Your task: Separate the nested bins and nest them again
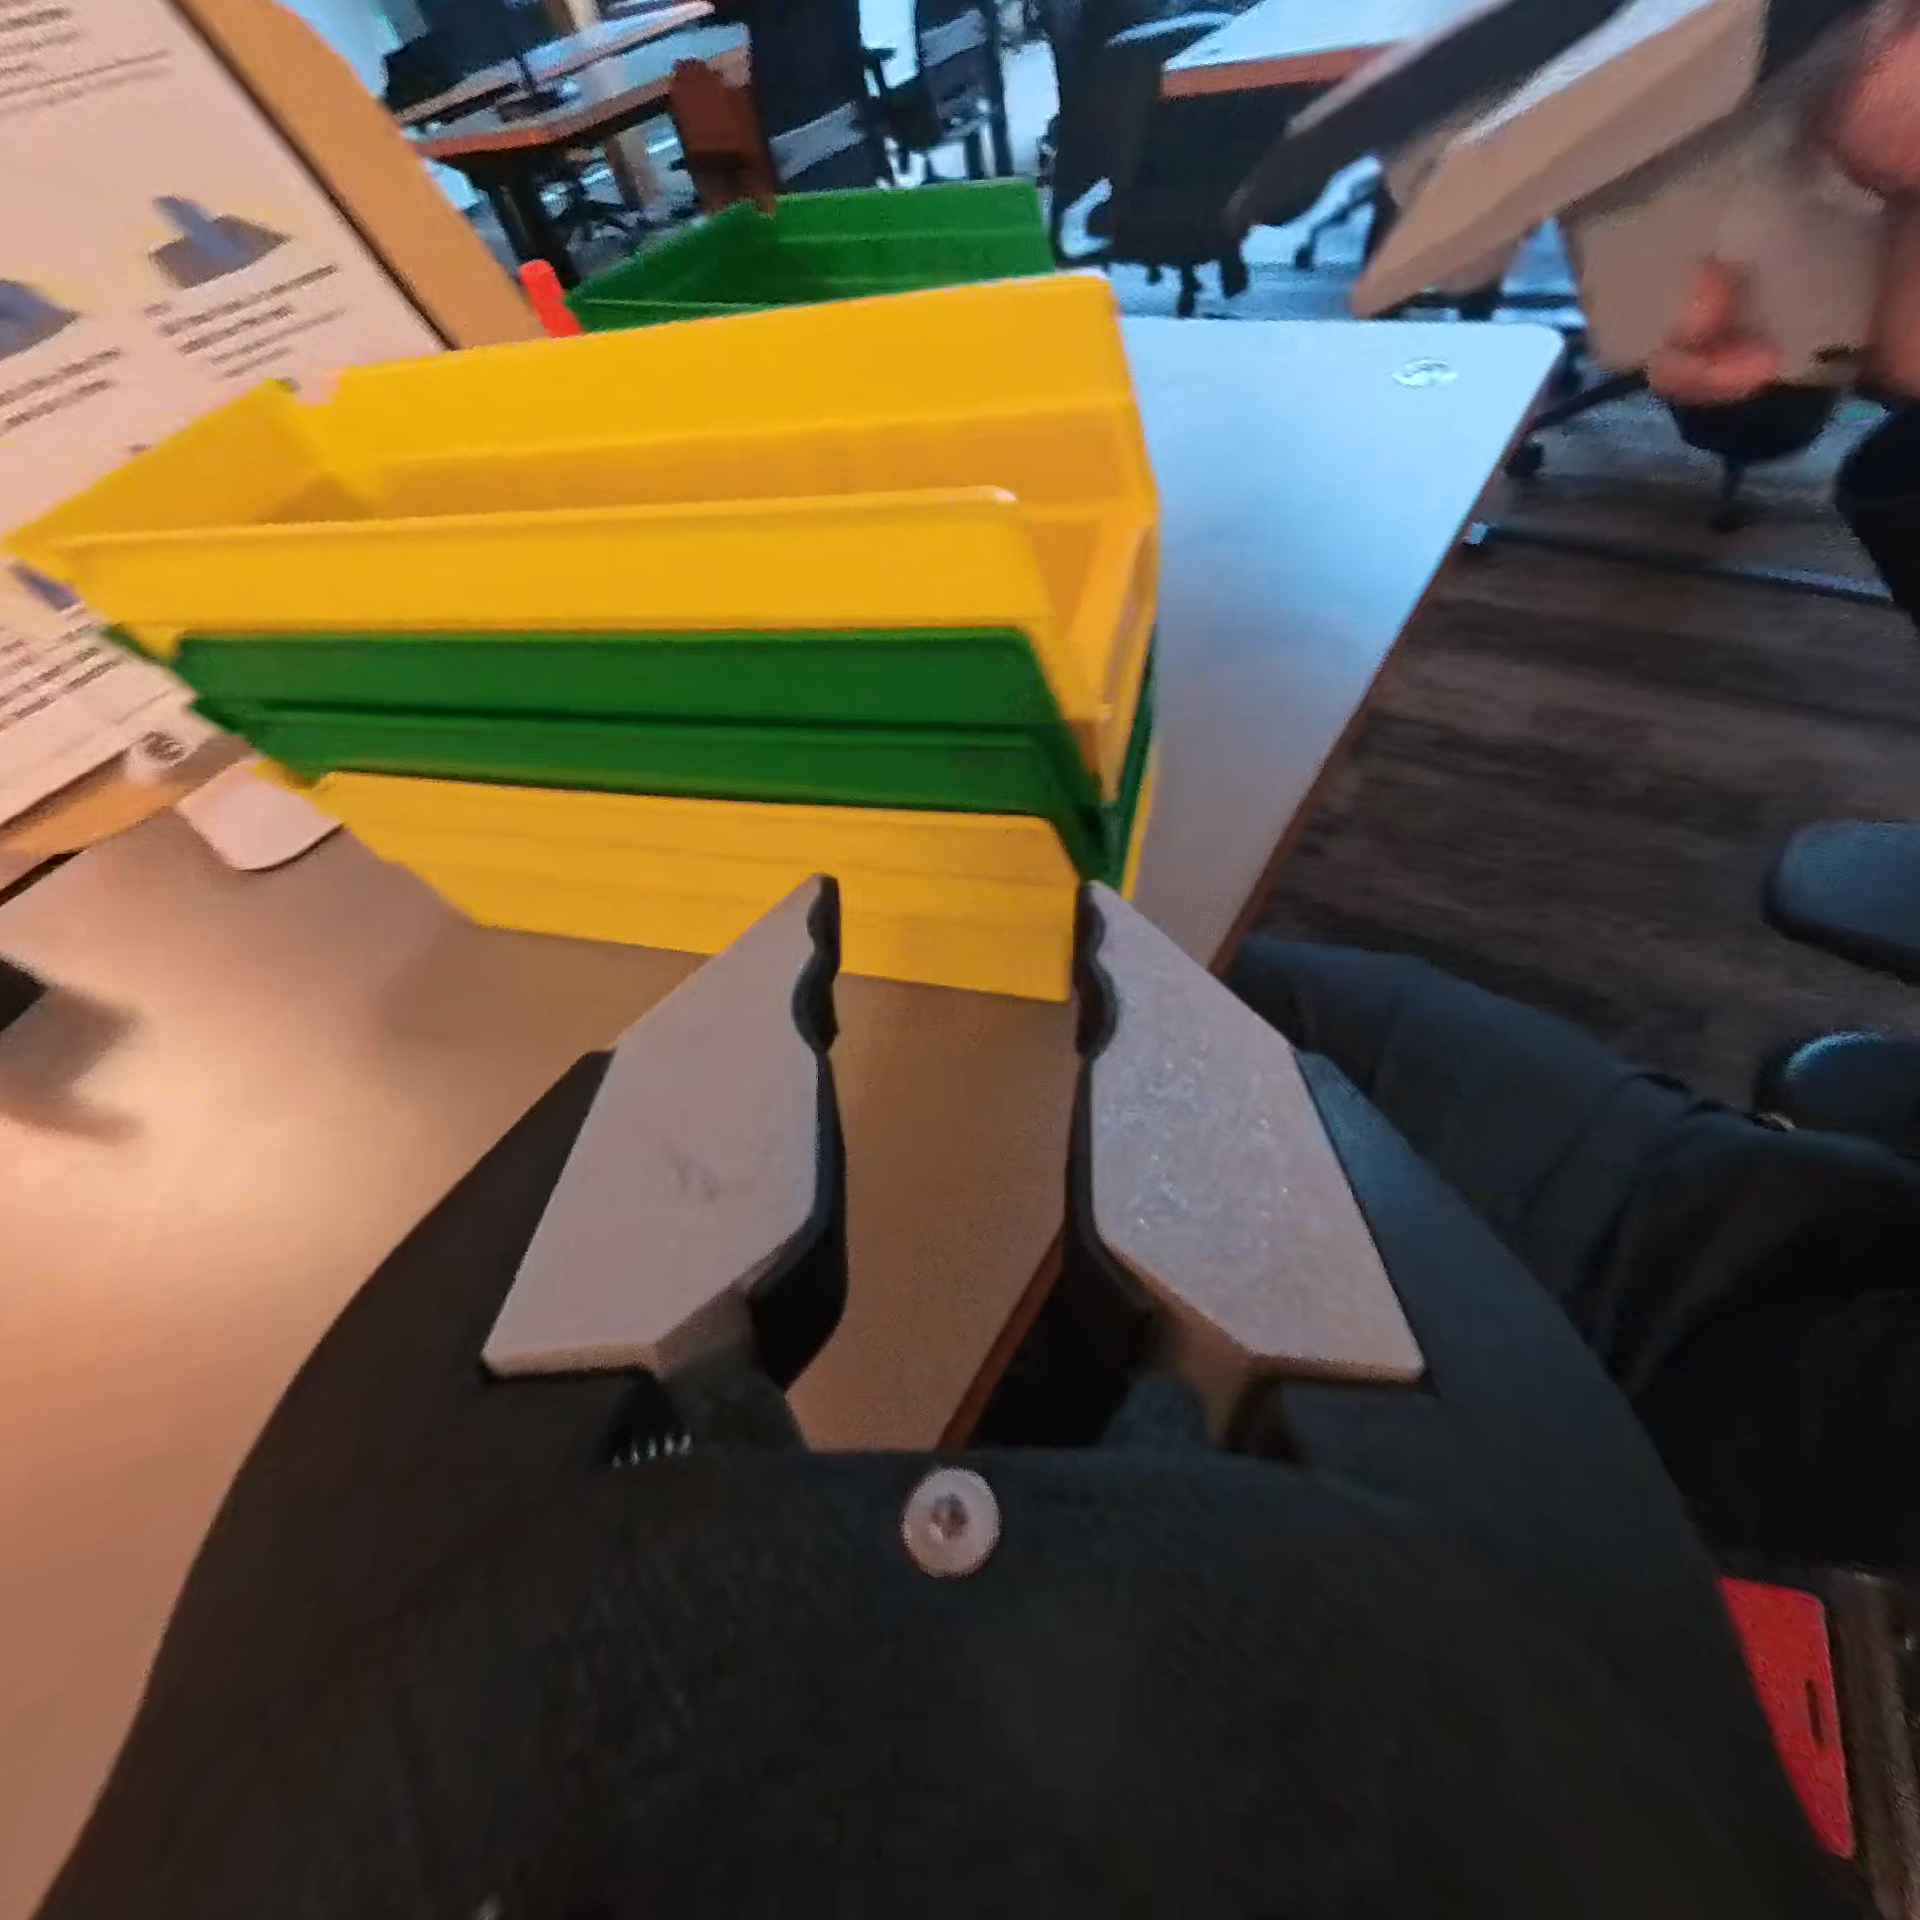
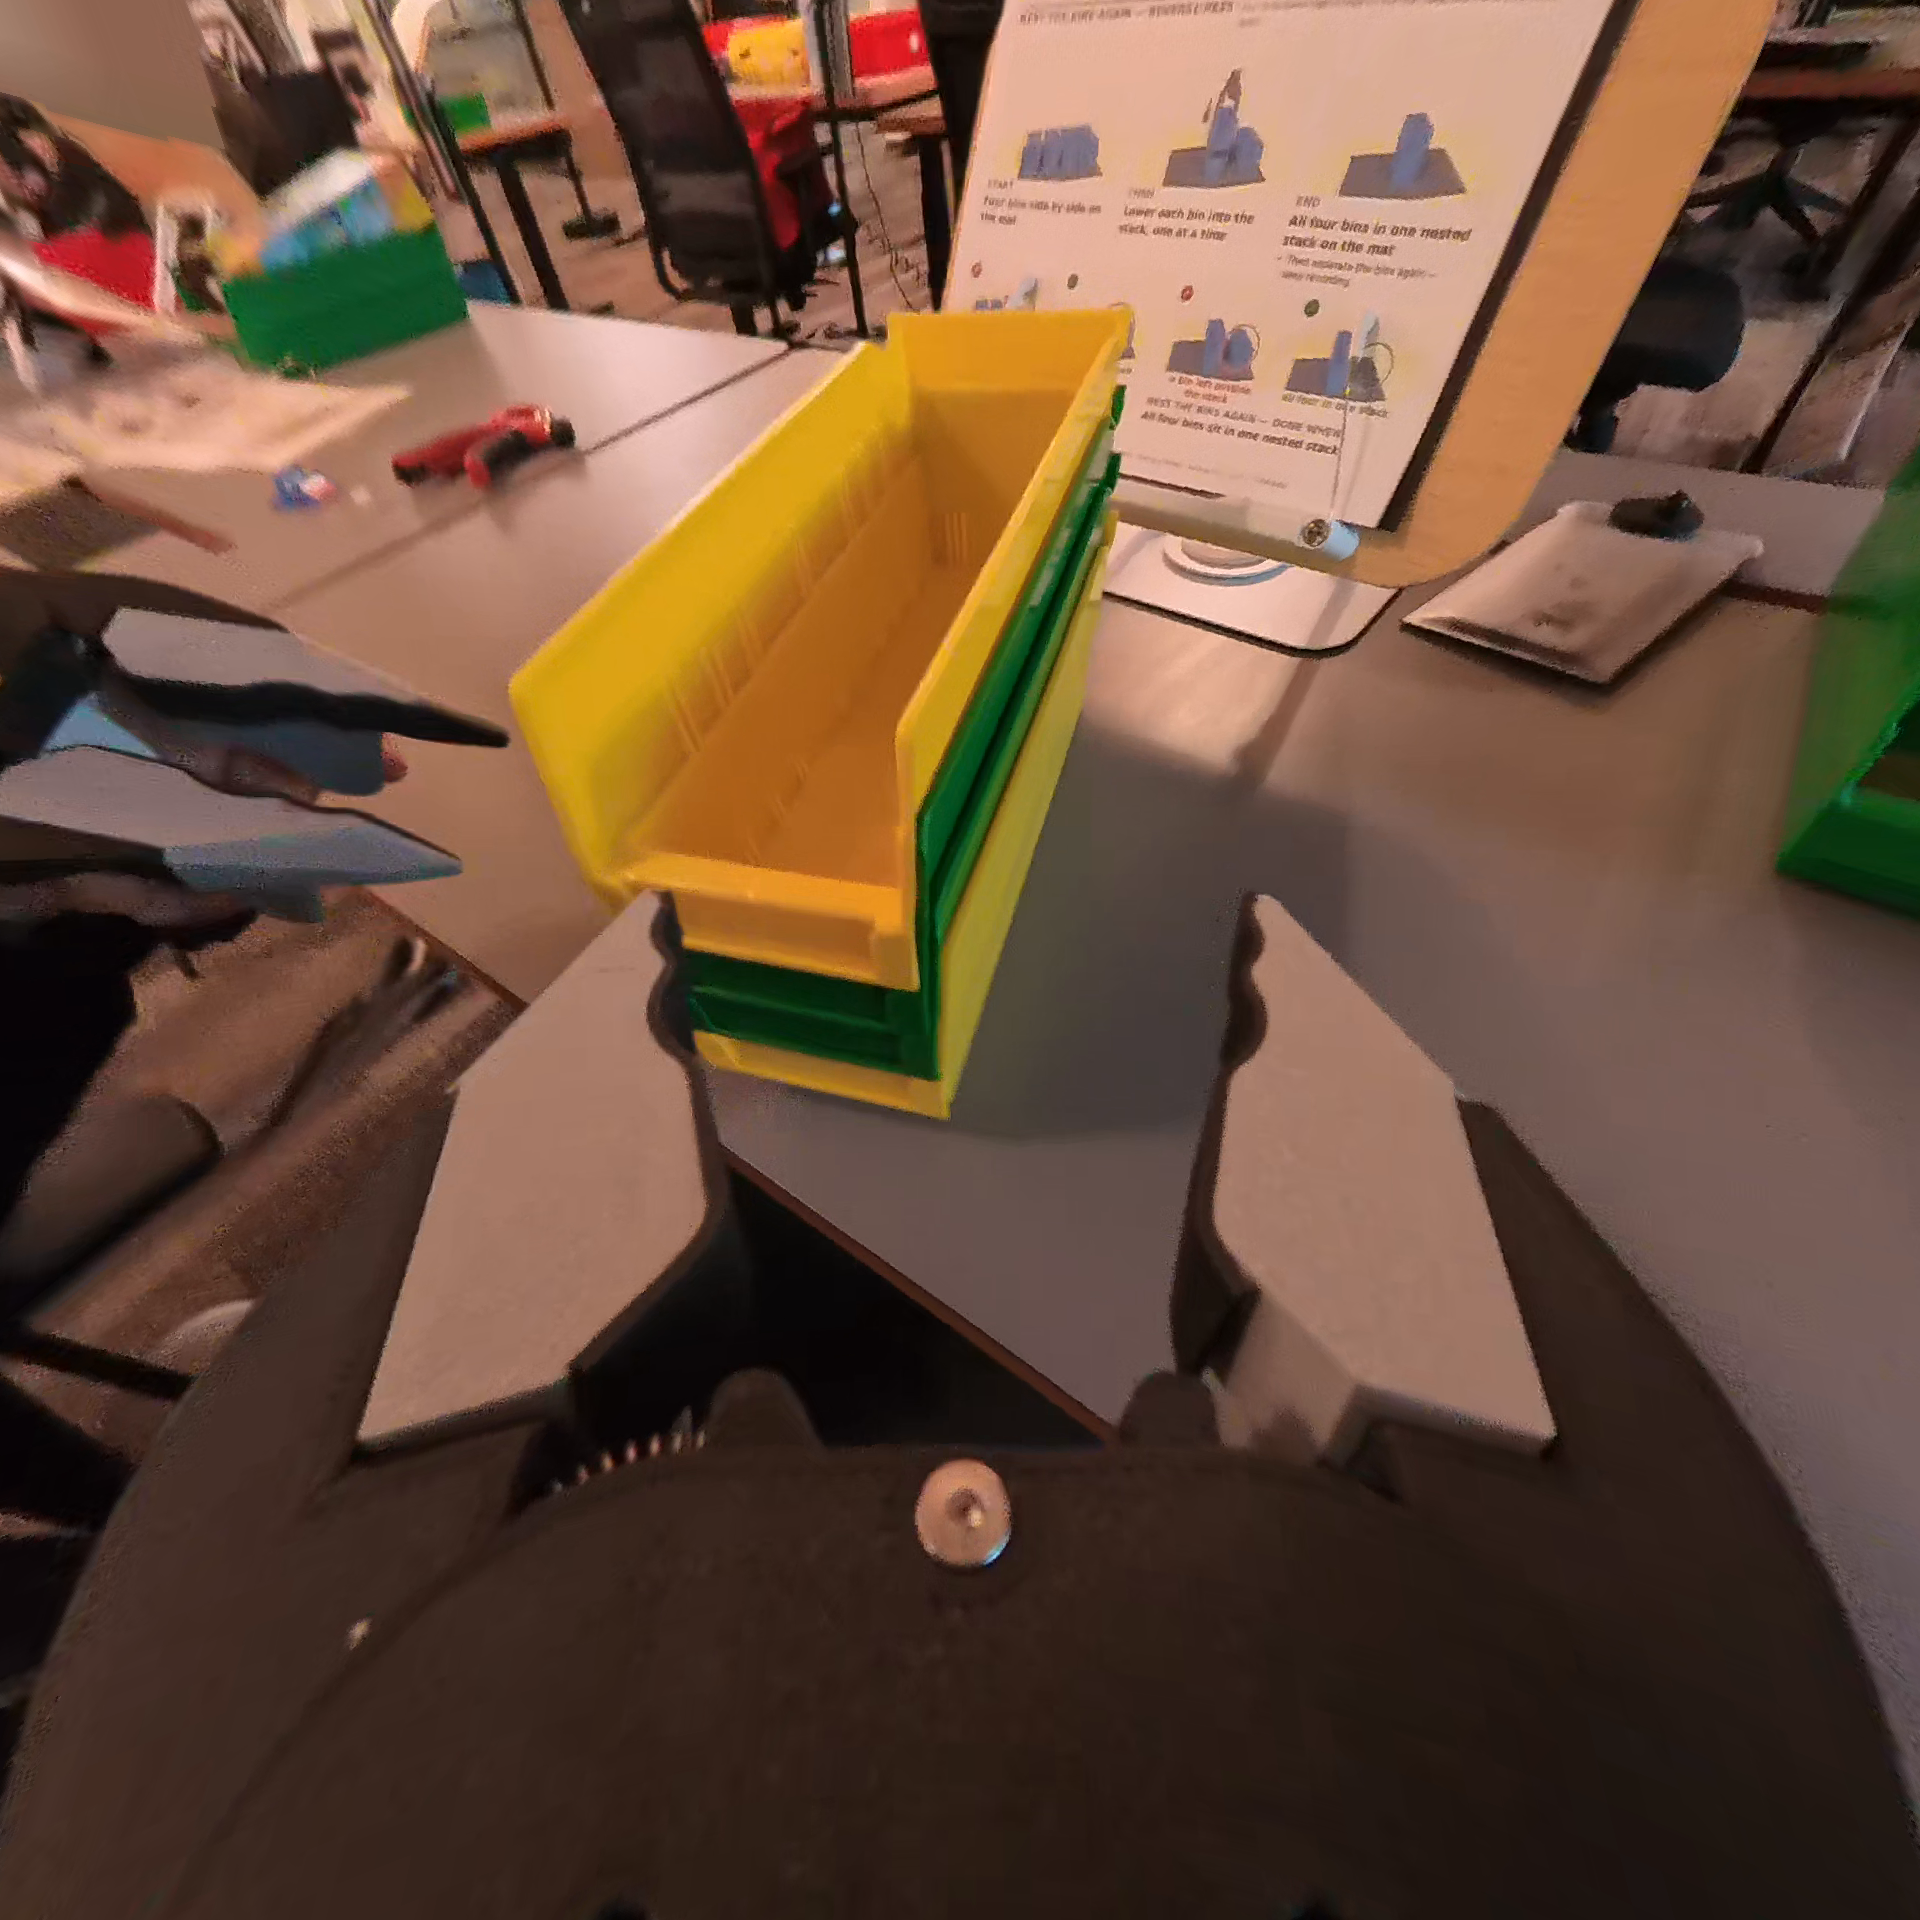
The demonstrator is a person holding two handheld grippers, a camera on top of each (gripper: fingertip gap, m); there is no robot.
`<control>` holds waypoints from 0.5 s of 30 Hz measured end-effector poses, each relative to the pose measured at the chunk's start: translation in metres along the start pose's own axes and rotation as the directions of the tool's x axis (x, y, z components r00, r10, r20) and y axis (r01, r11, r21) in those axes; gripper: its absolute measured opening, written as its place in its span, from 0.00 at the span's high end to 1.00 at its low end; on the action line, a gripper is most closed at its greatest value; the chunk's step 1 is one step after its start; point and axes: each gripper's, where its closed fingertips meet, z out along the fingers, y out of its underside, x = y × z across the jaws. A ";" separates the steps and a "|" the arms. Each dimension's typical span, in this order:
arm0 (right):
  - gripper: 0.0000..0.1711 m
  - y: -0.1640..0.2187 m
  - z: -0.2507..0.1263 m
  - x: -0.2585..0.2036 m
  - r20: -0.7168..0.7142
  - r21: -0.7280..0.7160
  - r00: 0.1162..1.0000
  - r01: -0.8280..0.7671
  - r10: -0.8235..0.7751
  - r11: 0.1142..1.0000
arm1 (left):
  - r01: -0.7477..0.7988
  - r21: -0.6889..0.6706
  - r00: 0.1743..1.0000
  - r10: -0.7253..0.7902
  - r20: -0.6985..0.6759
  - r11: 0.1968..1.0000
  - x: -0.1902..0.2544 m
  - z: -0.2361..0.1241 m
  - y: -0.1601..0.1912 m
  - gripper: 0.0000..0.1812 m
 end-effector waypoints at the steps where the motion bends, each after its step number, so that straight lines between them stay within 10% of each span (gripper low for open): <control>1: 0.36 -0.002 0.003 -0.003 0.002 0.008 1.000 -0.026 0.026 1.000 | 0.024 0.014 1.000 -0.024 0.016 1.000 -0.009 -0.005 -0.002 0.76; 5: 0.25 -0.023 0.012 -0.047 0.129 -0.007 0.987 -0.093 0.093 0.996 | 0.040 0.022 0.997 -0.041 0.072 0.999 -0.036 -0.023 0.002 0.76; 9: 0.41 -0.074 0.036 -0.083 0.179 -0.018 0.982 0.061 -0.057 0.998 | 0.066 0.050 0.990 -0.072 0.123 0.997 -0.060 -0.041 0.000 0.76; 15: 0.38 -0.080 0.120 -0.063 0.074 -0.398 0.987 0.159 -0.141 0.903 | 0.061 0.086 0.989 -0.072 0.129 0.994 -0.063 -0.055 -0.008 0.76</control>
